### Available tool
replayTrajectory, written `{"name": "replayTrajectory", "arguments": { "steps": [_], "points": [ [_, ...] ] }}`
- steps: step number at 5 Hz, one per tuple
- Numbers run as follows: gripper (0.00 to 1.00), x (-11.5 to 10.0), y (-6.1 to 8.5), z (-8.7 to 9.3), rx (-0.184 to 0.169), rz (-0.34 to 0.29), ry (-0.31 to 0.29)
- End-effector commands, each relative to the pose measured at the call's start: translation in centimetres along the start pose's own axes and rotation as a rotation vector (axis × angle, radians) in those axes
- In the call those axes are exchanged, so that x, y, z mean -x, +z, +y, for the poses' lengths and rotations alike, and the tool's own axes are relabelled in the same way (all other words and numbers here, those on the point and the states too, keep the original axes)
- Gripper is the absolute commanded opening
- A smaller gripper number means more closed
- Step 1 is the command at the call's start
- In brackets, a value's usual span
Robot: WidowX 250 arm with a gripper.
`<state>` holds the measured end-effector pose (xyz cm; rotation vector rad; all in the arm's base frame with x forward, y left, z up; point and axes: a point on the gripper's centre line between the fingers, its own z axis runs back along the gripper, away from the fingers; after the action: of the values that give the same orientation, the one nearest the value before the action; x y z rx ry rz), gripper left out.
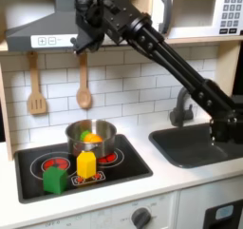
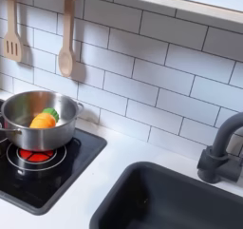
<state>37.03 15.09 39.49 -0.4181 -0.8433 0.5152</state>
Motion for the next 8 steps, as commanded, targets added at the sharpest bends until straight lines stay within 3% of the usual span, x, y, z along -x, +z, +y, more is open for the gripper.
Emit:
{"name": "replayTrajectory", "arguments": {
  "steps": [1,4,6,7,8],
  "points": [
    [0.0,-0.7,-0.7,0.1,0.011,0.006,0.004],
    [0.0,-1.6,-2.0,-1.6,0.045,0.008,-0.008],
    [0.0,-1.8,-1.6,-1.4,0.032,-0.006,-0.002],
    [0.0,-1.3,-1.2,-1.0,0.012,0.022,0.004],
    [0.0,0.9,-1.7,-0.8,0.003,0.095,0.017]
  ]
}}
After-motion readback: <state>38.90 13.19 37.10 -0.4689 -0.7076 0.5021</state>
